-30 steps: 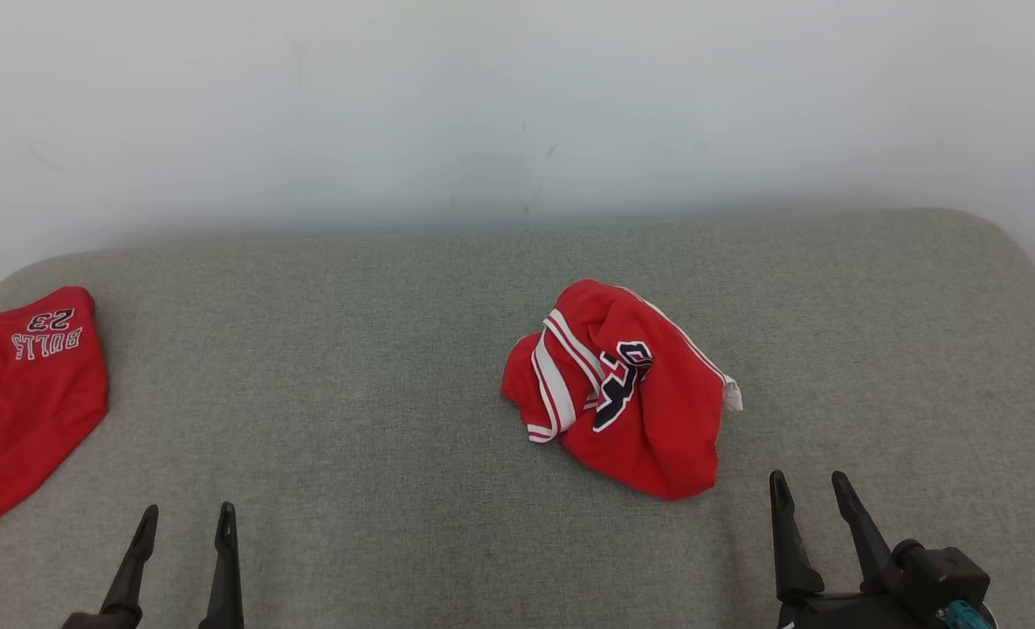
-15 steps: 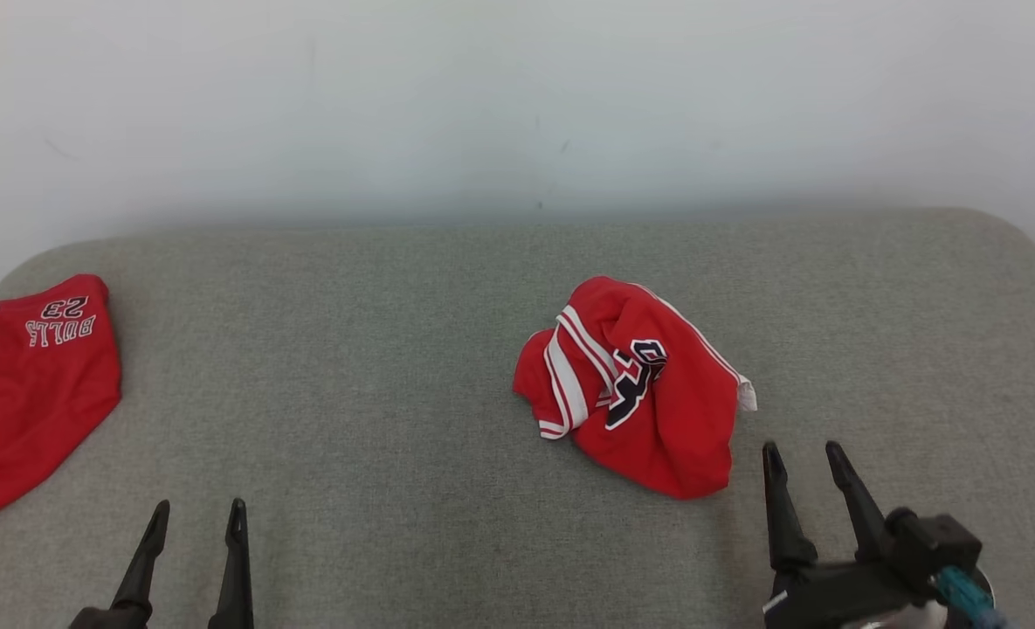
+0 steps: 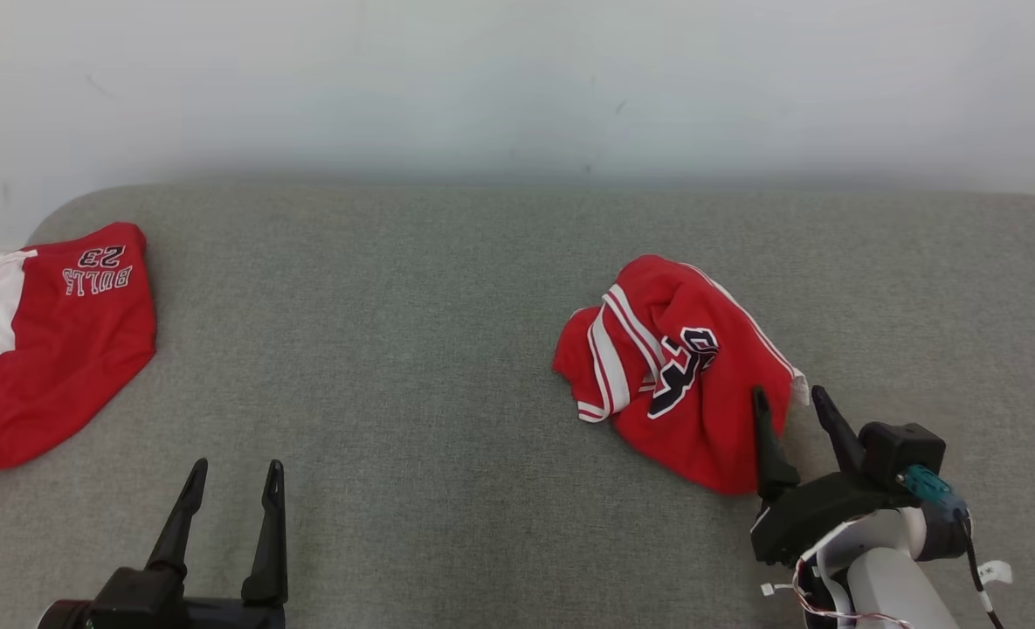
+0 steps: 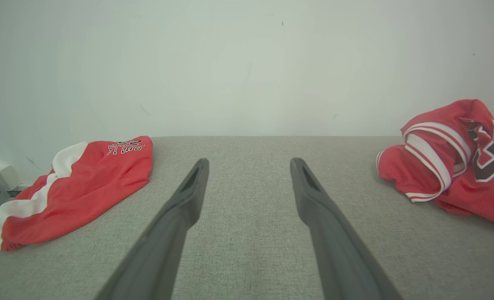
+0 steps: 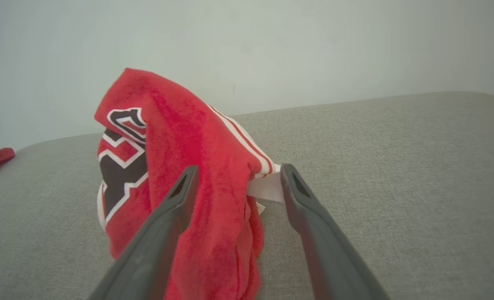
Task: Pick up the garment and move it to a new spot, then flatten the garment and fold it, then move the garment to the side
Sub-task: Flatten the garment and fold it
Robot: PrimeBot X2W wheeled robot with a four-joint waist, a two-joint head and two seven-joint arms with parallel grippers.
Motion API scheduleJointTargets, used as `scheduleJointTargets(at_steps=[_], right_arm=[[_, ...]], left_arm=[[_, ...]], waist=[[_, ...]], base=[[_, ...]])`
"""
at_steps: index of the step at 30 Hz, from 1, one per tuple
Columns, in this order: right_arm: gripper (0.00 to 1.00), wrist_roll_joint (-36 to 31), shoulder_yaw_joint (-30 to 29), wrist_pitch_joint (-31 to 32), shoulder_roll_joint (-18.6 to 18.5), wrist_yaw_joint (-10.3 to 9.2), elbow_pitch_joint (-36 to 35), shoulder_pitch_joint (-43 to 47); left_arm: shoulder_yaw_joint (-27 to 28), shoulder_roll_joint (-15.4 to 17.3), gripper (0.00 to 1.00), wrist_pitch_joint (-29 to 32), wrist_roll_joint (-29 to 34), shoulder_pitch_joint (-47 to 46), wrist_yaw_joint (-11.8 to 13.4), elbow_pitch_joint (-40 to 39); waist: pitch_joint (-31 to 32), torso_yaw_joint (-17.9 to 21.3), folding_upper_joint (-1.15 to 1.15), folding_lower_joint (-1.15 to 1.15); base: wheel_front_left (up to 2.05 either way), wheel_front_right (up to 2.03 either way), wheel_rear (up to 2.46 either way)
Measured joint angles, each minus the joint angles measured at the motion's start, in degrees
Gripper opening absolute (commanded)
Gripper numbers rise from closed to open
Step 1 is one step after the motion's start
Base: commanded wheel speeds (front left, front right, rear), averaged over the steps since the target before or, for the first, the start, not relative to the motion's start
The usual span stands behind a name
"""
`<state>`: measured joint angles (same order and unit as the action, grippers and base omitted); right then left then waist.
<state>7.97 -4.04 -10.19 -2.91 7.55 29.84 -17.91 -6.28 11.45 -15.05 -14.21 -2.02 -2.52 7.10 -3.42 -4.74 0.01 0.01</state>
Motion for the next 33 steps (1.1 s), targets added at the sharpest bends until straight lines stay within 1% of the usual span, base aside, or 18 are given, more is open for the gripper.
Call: scheduleJointTargets(at_steps=[1, 2, 3, 4, 8, 11, 13, 15, 19, 22, 26, 32, 33], right_arm=[[1.0, 0.0, -0.1, 0.0, 0.0, 0.0, 1.5, -0.9], [0.85, 0.1, -0.2, 0.1, 0.0, 0.0, 3.1, -1.7], [0.36, 0.7, -0.3, 0.2, 0.0, 0.0, 4.8, -2.5], [0.0, 0.7, -0.2, 0.1, 0.0, 0.0, 6.4, -3.2], [0.0, 1.3, 0.2, -2.0, -0.1, 0.0, 9.9, -5.8], [0.0, 0.9, 1.2, -3.8, -0.4, 0.0, 9.7, -6.9], [0.0, 0.5, 3.1, -4.4, -0.5, 0.0, 8.2, -7.1], [0.0, 0.4, 6.8, -4.6, -0.5, 0.0, 6.0, -7.1], [0.0, 0.3, 17.2, -4.8, -0.2, 0.0, 0.7, -6.0], [0.0, 1.0, 24.7, -4.8, -0.1, 0.0, -0.3, -4.2], [0.0, 2.8, 33.7, -4.8, -0.1, 0.0, 2.0, -3.4], [0.0, 7.8, 43.5, -4.9, 0.0, 0.0, 8.5, -3.2], [0.34, 8.9, 44.2, -4.9, 0.0, 0.0, 9.4, -3.2]], left_arm=[[0.0, -0.2, 1.0, 0.0, 0.0, -0.4, 0.0, 0.2], [0.0, -0.2, 1.0, 0.0, 0.0, -0.7, -0.2, 0.2], [0.1, -0.2, 1.0, 0.0, 0.0, -0.9, -0.5, 0.4], [0.0, -0.3, 1.0, 0.0, 0.0, -0.9, -0.5, 0.6], [0.3, -0.7, 1.0, 0.0, 0.1, -1.1, -0.9, 1.4], [0.6, -0.9, 1.0, 0.0, 0.2, -1.1, -1.0, 1.7], [0.7, -1.1, 1.0, 0.0, 0.2, -0.9, -1.3, 1.8], [0.7, -1.2, 1.0, 0.0, 0.3, -0.8, -1.5, 1.9], [0.6, -1.5, 1.0, 0.0, 0.5, -0.6, -1.8, 2.0], [-0.1, -1.9, 1.0, 0.0, 0.7, -0.6, -2.1, 2.1], [-1.3, -2.4, 1.0, 0.0, 0.7, -0.7, -2.8, 3.0], [-2.9, -3.1, 1.0, 0.0, 0.8, -1.5, -3.5, 4.3], [-3.0, -3.2, 1.0, 0.0, 0.8, -1.5, -3.5, 4.6]], waist=[[-0.2, -0.3, 0.0, 0.0], [-0.4, -0.5, 0.0, 0.0], [-0.6, -0.7, 0.0, 0.0], [-0.7, -0.9, 0.0, 0.0], [-0.5, -1.2, 0.0, 0.0], [0.1, -1.0, 0.0, 0.0], [0.6, -0.9, 0.0, 0.0], [1.1, -0.8, 0.0, 0.0], [1.8, -0.7, 0.0, 0.0], [1.9, -1.0, 0.0, -0.01], [1.8, -1.8, 0.0, 0.0], [1.9, -3.4, -0.01, 0.0], [2.0, -3.6, 0.0, 0.0]], base=[[0.0, 0.0, 0.0], [0.0, 0.0, 0.0], [0.0, 0.0, 0.0], [0.0, 0.0, 0.0], [0.0, 0.0, 0.0], [0.0, 0.0, 0.0], [0.0, 0.0, 0.0], [0.0, 0.0, 0.0], [0.0, 0.0, 0.0], [0.0, 0.0, 0.0], [0.0, 0.0, 0.0], [0.0, 0.0, 0.0], [0.0, 0.0, 0.0]])
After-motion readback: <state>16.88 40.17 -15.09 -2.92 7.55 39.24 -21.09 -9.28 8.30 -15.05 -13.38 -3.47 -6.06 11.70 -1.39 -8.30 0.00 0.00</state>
